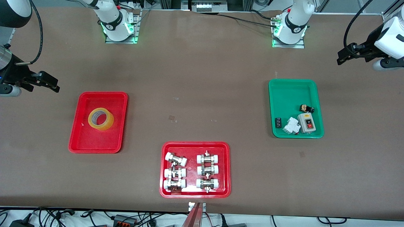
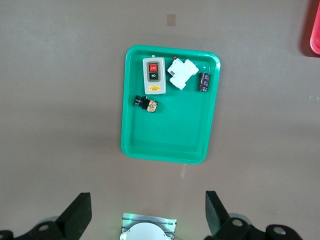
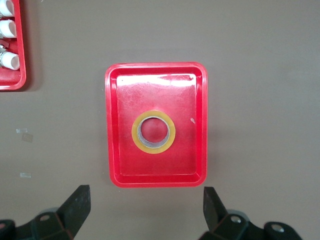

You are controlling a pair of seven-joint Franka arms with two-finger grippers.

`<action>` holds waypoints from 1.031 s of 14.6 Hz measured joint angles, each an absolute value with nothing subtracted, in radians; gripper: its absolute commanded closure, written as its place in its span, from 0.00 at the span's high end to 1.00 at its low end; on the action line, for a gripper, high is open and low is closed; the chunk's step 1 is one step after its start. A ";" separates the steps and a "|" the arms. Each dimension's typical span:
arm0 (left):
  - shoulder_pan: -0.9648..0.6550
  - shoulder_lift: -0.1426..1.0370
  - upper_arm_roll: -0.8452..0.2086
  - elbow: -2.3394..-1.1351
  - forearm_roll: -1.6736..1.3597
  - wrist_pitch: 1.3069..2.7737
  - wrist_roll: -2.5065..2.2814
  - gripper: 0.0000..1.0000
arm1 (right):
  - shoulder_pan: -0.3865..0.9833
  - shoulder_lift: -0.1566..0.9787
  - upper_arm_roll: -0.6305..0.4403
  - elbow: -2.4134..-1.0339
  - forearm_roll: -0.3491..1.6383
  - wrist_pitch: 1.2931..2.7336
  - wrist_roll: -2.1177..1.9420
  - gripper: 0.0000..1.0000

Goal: Left arm passes tape to right arm into tray

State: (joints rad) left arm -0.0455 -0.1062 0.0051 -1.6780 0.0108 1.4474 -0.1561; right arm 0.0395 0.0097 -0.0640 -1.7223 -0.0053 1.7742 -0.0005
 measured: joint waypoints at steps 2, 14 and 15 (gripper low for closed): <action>-0.045 -0.106 0.005 -1.678 0.011 1.447 -0.156 1.00 | 0.034 0.010 -0.064 -1.722 -0.005 1.774 0.000 1.00; -0.045 -0.106 0.005 -1.678 0.011 1.447 -0.157 1.00 | -0.008 0.009 -0.021 -1.722 -0.005 1.737 -0.011 1.00; -0.045 -0.106 0.005 -1.678 0.011 1.447 -0.157 1.00 | -0.009 0.009 -0.021 -1.722 -0.005 1.731 -0.011 1.00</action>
